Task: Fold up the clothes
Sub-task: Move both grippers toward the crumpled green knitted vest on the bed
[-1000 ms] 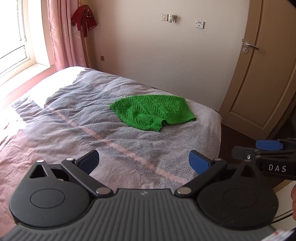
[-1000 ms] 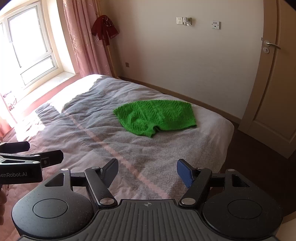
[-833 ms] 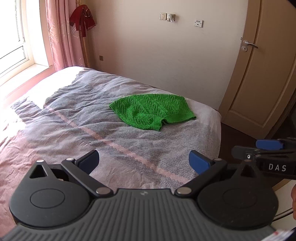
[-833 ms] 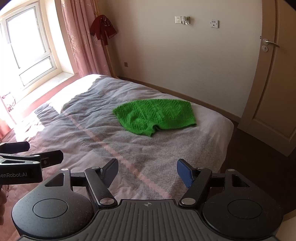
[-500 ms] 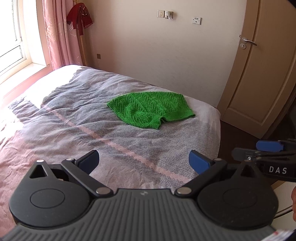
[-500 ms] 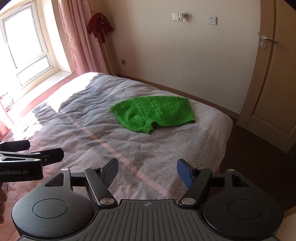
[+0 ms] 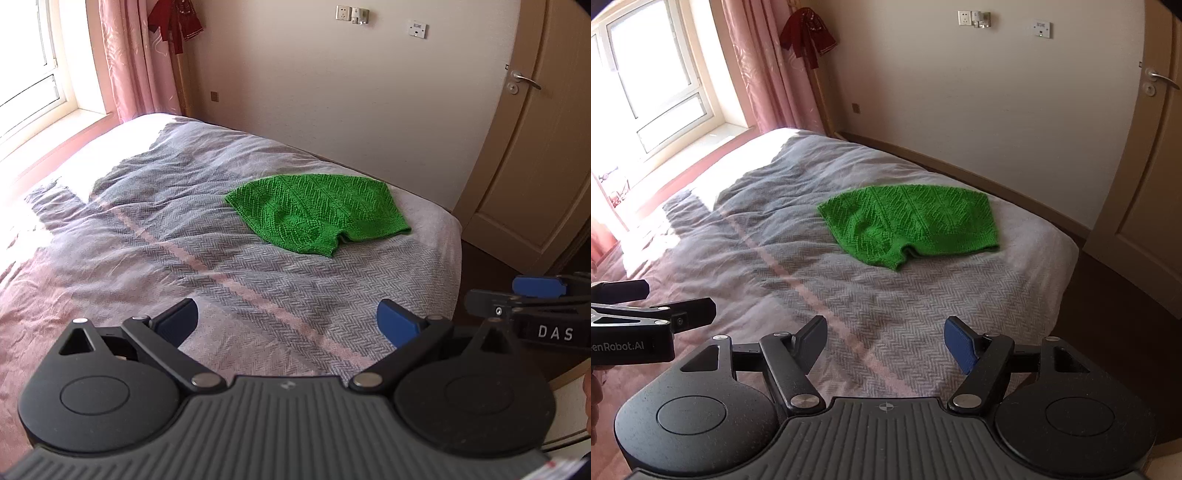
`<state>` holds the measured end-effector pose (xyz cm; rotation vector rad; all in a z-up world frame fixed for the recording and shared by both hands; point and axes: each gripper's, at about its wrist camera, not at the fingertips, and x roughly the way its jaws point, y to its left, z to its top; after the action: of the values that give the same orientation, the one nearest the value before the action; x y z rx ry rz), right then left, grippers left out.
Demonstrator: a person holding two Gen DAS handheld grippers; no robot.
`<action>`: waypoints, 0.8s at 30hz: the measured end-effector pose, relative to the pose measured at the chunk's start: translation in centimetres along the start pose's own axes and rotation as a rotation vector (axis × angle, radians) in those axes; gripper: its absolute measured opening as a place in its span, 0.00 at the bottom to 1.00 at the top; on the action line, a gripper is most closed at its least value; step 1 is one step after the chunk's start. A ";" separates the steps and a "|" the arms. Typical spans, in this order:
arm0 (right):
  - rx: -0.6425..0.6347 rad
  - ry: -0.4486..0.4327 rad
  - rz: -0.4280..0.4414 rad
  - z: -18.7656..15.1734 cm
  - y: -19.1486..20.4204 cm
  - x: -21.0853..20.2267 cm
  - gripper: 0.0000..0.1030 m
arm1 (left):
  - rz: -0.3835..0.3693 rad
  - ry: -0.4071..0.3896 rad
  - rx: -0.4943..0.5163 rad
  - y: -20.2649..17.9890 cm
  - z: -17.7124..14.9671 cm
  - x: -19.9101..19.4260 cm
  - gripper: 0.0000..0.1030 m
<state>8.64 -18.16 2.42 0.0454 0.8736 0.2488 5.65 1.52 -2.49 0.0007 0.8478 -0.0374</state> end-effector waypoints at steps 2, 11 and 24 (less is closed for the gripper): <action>-0.018 0.020 0.014 1.0 -0.7 1.6 0.65 | 0.016 0.011 -0.019 -0.4 0.8 1.3 0.99; -0.079 0.087 0.064 6.7 -5.3 9.2 0.65 | 0.050 0.081 -0.087 -2.3 5.5 9.3 0.99; 0.014 0.112 0.058 11.9 -16.5 24.8 0.65 | -0.003 0.132 -0.216 -3.2 9.4 26.1 0.98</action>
<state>36.22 -27.59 -10.86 0.0707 0.9860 0.3019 29.88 -2.73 -15.81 -0.2031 0.9804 0.0526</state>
